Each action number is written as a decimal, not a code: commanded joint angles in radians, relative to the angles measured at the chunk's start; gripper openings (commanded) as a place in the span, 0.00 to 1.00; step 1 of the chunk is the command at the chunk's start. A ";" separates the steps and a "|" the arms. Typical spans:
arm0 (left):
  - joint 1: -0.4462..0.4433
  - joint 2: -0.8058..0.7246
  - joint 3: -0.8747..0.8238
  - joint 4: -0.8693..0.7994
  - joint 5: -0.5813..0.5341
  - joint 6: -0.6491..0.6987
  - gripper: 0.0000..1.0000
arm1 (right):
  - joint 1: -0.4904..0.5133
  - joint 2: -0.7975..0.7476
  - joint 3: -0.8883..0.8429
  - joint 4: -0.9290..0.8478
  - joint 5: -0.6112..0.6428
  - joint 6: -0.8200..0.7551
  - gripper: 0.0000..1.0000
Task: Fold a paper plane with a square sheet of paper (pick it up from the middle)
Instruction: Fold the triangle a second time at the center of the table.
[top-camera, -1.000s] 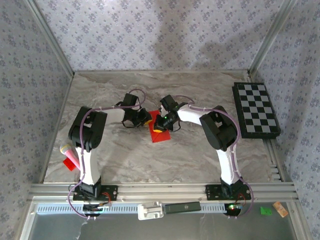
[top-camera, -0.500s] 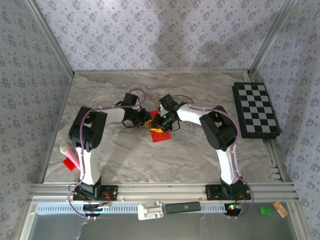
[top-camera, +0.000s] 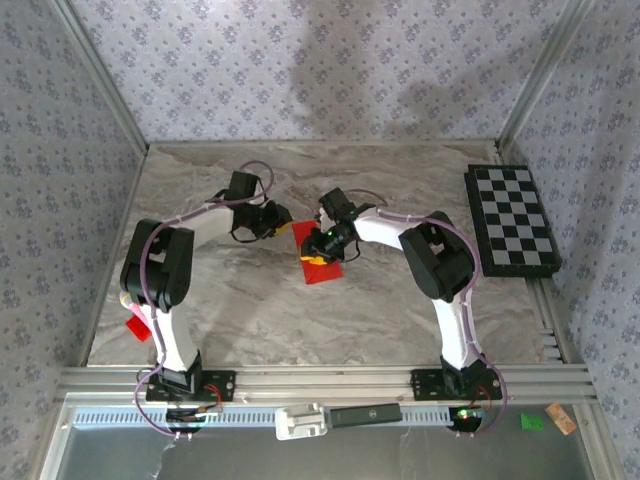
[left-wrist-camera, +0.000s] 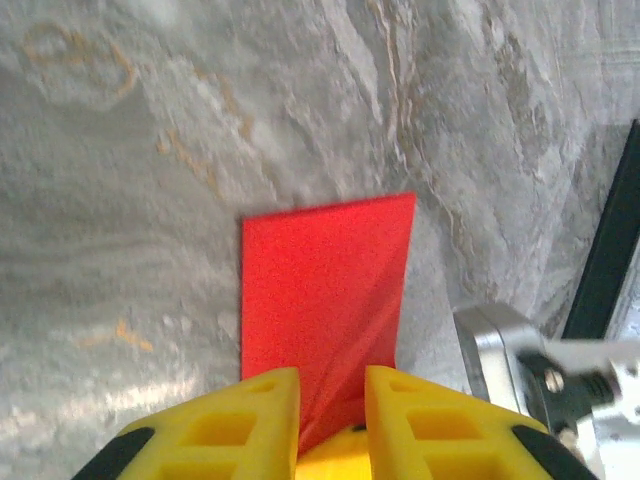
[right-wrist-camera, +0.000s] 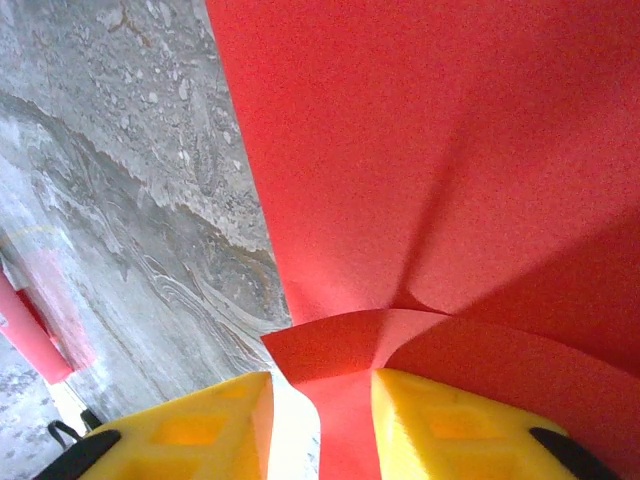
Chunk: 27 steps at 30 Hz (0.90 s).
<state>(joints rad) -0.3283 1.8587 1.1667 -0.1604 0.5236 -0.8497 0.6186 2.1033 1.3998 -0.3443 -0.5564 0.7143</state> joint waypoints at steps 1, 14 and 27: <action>-0.032 -0.057 -0.053 -0.017 0.013 -0.005 0.22 | -0.002 0.041 0.008 -0.064 0.037 -0.005 0.25; -0.139 -0.056 -0.119 -0.034 0.011 -0.031 0.11 | -0.005 0.052 0.019 -0.109 0.050 -0.019 0.02; -0.146 0.004 -0.108 -0.031 -0.023 -0.043 0.00 | -0.007 0.054 0.020 -0.110 0.050 -0.015 0.00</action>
<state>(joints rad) -0.4675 1.8465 1.0554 -0.1829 0.5159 -0.8841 0.6155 2.1151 1.4128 -0.3893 -0.5381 0.7086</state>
